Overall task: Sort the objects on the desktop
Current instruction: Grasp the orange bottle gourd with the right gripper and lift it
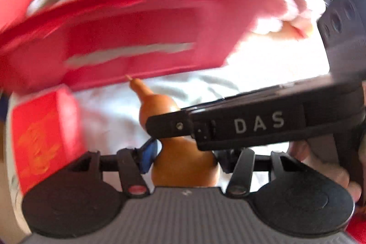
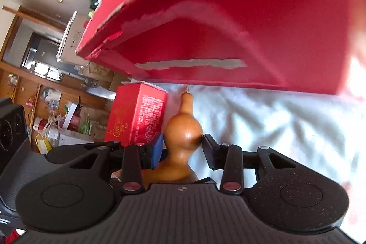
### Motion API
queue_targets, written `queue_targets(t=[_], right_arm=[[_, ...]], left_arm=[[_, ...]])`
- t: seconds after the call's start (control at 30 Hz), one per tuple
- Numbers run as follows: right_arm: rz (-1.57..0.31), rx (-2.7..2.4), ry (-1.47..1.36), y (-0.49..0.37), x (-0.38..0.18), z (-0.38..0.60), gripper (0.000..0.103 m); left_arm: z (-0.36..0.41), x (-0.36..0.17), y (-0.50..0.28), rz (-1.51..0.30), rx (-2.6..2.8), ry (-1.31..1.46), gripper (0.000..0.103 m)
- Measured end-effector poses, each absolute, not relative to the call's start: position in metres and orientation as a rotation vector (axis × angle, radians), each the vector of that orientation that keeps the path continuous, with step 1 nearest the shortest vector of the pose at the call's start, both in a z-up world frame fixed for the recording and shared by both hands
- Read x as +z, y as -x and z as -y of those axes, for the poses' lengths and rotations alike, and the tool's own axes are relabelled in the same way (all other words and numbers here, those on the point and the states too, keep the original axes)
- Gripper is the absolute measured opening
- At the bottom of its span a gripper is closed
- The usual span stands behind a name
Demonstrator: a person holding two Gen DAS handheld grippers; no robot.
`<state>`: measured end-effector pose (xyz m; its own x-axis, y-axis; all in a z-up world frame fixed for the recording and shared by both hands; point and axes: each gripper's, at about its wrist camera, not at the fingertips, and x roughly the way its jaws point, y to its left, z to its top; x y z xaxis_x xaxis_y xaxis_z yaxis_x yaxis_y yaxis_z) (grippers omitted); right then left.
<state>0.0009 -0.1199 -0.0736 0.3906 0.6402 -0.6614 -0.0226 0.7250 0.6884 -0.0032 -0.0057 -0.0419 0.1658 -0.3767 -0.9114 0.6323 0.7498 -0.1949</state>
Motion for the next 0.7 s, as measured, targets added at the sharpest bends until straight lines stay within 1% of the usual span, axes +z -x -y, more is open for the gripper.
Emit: queue_targets(t=[0.13,0.27,0.37,0.53,0.7], right_arm=[[-1.063,0.391,-0.679,0.027,-0.056,0.153,0.041],[-1.012,0.276,-0.689,0.065,-0.033,0.189,0.041],[-0.965,0.188,-0.715,0.090,-0.014,0.216,0.041],[-0.840,0.065,-0.749,0.125,0.020,0.245,0.041],[-0.685,0.024,-0.719,0.132,0.062,0.257,0.041]], left_arm=[[0.045,-0.027,0.019,-1.178,-0.910,-0.351,0.054],[0.081,-0.010,0.040,-1.089,-1.061,-0.447,0.054],[0.098,0.009,0.049,-1.033,-1.147,-0.469,0.054],[0.111,0.051,0.050,-0.897,-1.231,-0.463,0.054],[0.104,0.092,0.023,-0.794,-1.215,-0.425,0.054]])
